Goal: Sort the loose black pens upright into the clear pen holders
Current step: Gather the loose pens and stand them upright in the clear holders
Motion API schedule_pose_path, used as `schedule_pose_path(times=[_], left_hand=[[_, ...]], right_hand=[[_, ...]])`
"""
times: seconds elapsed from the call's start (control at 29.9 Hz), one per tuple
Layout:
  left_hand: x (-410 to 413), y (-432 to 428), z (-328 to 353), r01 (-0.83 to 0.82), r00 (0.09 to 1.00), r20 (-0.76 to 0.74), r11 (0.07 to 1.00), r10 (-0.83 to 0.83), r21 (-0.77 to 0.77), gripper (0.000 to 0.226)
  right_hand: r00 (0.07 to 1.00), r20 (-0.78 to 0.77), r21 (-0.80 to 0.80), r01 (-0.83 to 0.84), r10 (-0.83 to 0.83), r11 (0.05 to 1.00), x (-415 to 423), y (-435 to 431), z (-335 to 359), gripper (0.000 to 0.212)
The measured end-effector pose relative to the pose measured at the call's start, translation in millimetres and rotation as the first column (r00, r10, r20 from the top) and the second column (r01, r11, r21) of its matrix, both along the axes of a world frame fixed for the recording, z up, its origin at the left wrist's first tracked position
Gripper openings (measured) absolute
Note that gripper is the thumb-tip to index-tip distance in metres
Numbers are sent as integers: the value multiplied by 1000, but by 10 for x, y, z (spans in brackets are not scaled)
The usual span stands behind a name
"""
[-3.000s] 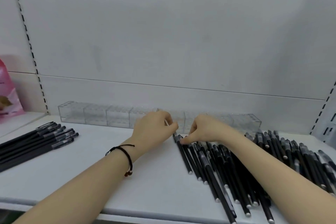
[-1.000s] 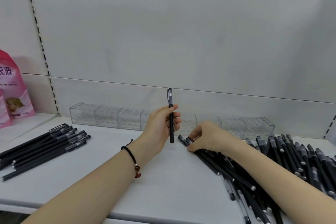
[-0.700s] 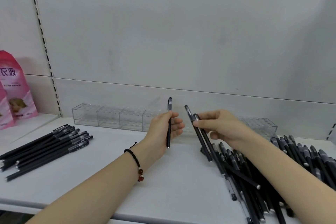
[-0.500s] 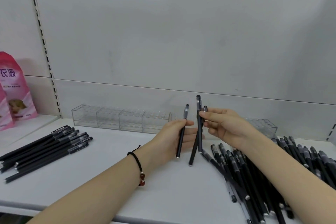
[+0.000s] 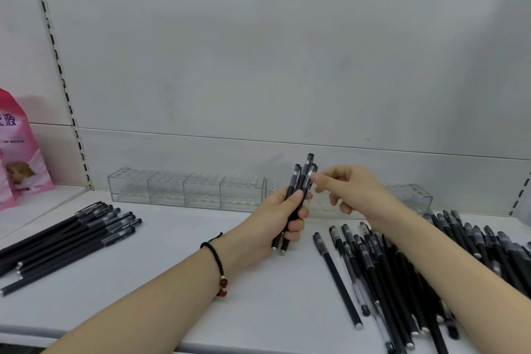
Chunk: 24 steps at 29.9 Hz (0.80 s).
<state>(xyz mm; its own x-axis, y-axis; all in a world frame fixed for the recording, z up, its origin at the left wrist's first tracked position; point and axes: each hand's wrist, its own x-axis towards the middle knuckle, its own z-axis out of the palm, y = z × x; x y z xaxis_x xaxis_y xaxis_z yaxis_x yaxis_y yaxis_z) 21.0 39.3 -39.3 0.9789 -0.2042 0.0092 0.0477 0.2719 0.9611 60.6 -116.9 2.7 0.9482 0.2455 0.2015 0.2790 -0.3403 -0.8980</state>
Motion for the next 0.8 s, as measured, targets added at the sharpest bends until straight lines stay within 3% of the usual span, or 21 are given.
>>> schedule_pose_path(times=[0.07, 0.13, 0.23, 0.37, 0.6, 0.7, 0.8], left_hand=[[10, 35, 14, -38, 999, 6, 998, 38, -40, 19], [7, 56, 26, -71, 997, 14, 996, 72, -55, 20], [-7, 55, 26, -78, 996, 33, 996, 79, -34, 20], [-9, 54, 14, -68, 997, 34, 997, 69, -23, 20], [-7, 60, 29, -74, 997, 21, 997, 75, -33, 18], [-7, 66, 35, -83, 996, 17, 996, 84, -44, 18], [-4, 69, 28, -90, 996, 16, 995, 90, -44, 18]], right_hand=[[1000, 22, -262, -1, 7, 965, 7, -99, 25, 28], [999, -3, -492, -45, 50, 870, 10, -161, 4, 32], [997, -29, -709, -76, 78, 701, -14, -128, -70, 35], [998, -4, -791, -45, 69, 610, -29, -61, -137, 39], [989, 146, -763, 97, 24, 639, 72, -67, -209, 31], [973, 228, -788, 209, -41, 579, 50, -85, -158, 43], [978, 202, -837, 203, -58, 508, 18, -92, -149, 56]])
